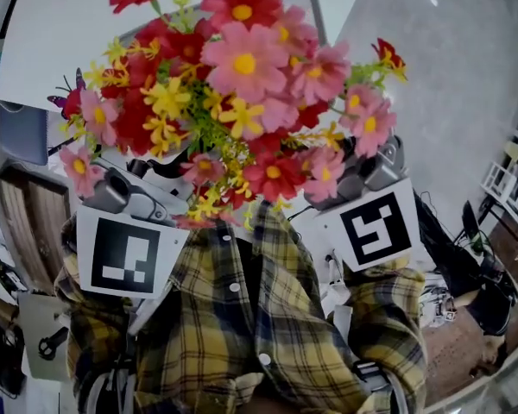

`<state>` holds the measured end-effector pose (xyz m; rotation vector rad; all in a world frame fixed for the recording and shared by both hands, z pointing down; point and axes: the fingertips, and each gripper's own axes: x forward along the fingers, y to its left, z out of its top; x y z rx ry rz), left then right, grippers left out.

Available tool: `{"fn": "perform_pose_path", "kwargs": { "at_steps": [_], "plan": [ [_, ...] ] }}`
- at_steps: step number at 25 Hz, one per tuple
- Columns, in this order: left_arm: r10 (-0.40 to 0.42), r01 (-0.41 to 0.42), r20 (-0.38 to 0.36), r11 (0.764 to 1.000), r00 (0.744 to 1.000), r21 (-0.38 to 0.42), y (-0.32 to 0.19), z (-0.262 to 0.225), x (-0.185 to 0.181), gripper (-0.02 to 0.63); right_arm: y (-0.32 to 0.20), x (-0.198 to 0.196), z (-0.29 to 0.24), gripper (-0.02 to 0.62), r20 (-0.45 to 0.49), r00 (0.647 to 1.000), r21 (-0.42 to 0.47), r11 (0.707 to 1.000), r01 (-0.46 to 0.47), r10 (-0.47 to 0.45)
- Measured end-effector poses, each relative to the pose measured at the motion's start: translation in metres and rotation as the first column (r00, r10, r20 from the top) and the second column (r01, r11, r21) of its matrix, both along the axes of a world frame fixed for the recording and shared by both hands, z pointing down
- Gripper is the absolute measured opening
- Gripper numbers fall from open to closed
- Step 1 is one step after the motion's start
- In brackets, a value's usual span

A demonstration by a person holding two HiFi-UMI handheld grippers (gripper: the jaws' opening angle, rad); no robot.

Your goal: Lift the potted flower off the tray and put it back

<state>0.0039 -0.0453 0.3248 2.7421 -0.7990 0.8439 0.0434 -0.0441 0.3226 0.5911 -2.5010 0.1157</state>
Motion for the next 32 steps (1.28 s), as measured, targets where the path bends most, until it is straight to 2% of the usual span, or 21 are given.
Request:
{"fn": "perform_pose_path", "kwargs": {
  "at_steps": [6, 13, 18, 32],
  "plan": [
    [-0.005, 0.005, 0.017, 1.0, 1.0, -0.007, 0.0023, -0.0002, -0.0036, 0.377, 0.0026, -0.0022, 0.001, 0.365, 0.003, 1.0, -0.019, 1.0, -0.011, 0.011],
    [-0.007, 0.007, -0.006, 1.0, 1.0, -0.019, 0.0029, -0.0024, -0.0006, 0.377, 0.0042, -0.0002, -0.0015, 0.365, -0.028, 1.0, -0.032, 0.999, -0.006, 0.005],
    [-0.01, 0.01, 0.005, 1.0, 1.0, 0.0, 0.0015, -0.0018, -0.0016, 0.377, 0.003, -0.0014, 0.0007, 0.365, -0.031, 1.0, -0.034, 0.999, -0.008, 0.007],
    [-0.04, 0.041, 0.032, 0.999, 0.999, -0.012, 0.0044, 0.0015, -0.0065, 0.379, 0.0062, -0.0082, 0.0063, 0.365, 0.005, 1.0, -0.069, 0.998, 0.004, -0.004]
  ]
}}
